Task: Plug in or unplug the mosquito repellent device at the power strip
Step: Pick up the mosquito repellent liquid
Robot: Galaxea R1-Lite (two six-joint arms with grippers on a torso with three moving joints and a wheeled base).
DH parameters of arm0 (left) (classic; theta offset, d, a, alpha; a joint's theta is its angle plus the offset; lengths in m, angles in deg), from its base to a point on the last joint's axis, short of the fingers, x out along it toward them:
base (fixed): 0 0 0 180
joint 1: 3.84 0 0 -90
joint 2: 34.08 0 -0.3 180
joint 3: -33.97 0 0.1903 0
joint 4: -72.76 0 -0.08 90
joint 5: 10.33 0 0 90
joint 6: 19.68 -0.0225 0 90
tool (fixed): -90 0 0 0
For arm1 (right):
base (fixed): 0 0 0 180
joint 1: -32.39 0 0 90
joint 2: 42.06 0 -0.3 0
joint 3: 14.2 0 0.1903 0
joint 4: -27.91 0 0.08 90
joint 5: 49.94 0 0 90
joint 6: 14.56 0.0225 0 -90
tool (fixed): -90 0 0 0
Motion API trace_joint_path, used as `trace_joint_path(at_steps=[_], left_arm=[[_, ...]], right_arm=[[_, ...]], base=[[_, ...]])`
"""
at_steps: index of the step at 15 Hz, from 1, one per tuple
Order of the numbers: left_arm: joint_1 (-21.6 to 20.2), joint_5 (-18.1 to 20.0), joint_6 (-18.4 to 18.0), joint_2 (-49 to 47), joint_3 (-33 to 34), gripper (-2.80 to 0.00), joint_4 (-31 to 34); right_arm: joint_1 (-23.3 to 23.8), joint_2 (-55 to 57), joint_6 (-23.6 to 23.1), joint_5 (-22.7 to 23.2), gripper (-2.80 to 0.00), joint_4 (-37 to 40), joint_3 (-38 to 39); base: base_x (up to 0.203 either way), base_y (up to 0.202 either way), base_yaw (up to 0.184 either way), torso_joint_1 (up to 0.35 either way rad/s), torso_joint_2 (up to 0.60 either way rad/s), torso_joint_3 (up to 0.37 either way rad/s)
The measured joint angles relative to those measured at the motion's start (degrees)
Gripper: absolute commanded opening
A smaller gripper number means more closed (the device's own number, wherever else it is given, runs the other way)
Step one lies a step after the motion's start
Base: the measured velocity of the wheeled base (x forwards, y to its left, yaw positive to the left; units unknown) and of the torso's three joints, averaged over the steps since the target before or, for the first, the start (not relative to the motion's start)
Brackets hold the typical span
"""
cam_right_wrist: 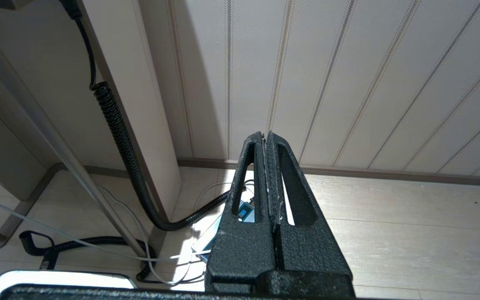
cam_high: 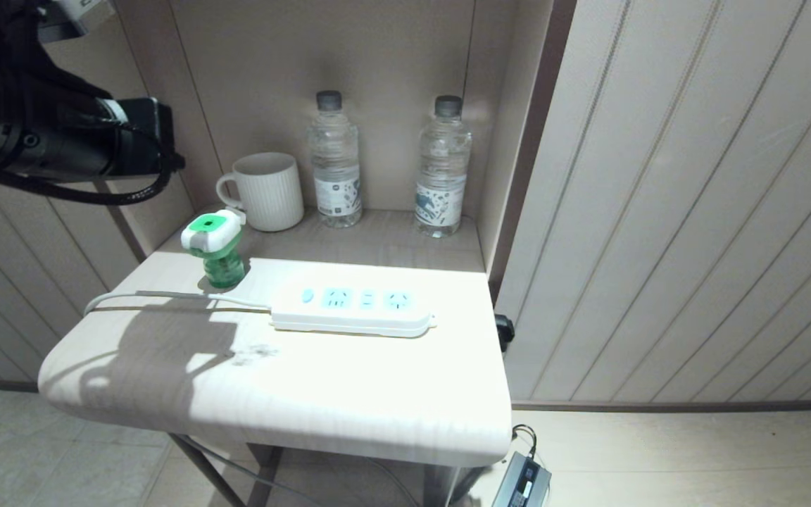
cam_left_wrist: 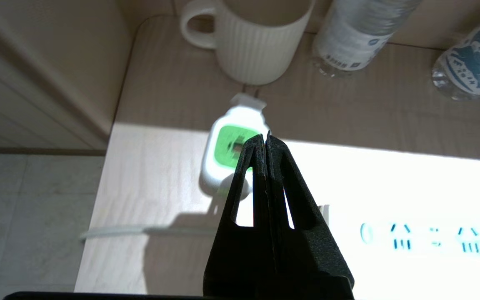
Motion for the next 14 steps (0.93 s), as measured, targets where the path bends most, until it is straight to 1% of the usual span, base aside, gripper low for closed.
trace_joint_path(at_steps=[1, 2, 4, 6, 8, 9, 10, 14], left_arm=[[0.26, -1.21, 0.79, 2.49, 5.37, -2.8, -3.48], [0.69, -2.96, 1.38, 5.02, 12.01, -2.8, -8.53], [2.07, -7.24, 1.91, 8.61, 24.91, -2.8, -20.23], [3.36, -11.05, 1.63, 11.21, 36.31, -2.8, -36.01], [4.55, -12.84, -0.13, 13.37, 43.47, -2.8, -49.63], [5.07, -13.08, -0.85, 14.15, 45.36, -2.8, -54.22], [5.24, -13.14, -0.61, 14.73, 46.26, -2.8, -56.35], [5.49, -12.72, -0.62, 17.15, 47.57, -2.8, -56.83]], right_arm=[[-0.01, -0.01, 0.0, 0.0, -2.8, 0.0, 0.0], [-0.01, 0.0, -0.02, 0.0, -2.8, 0.0, 0.0], [0.09, 0.05, 0.09, 0.04, -2.8, -0.12, 0.04], [0.15, -0.01, 0.02, 0.02, -2.8, -0.55, 0.13], [0.09, -0.03, 0.09, 0.0, -2.8, -0.6, 0.24], [0.09, -0.06, 0.09, 0.0, -2.8, -0.61, 0.24], [0.06, -0.06, 0.1, 0.0, -2.8, -0.62, 0.24], [0.06, -0.06, 0.11, 0.0, -2.8, -0.62, 0.27]], base=[[0.0, 0.0, 0.0, 0.0, 0.0, 0.0], [0.0, 0.0, 0.0, 0.0, 0.0, 0.0], [0.0, 0.0, 0.0, 0.0, 0.0, 0.0], [0.0, 0.0, 0.0, 0.0, 0.0, 0.0], [0.0, 0.0, 0.0, 0.0, 0.0, 0.0], [0.0, 0.0, 0.0, 0.0, 0.0, 0.0], [0.0, 0.0, 0.0, 0.0, 0.0, 0.0], [0.0, 0.0, 0.0, 0.0, 0.0, 0.0]])
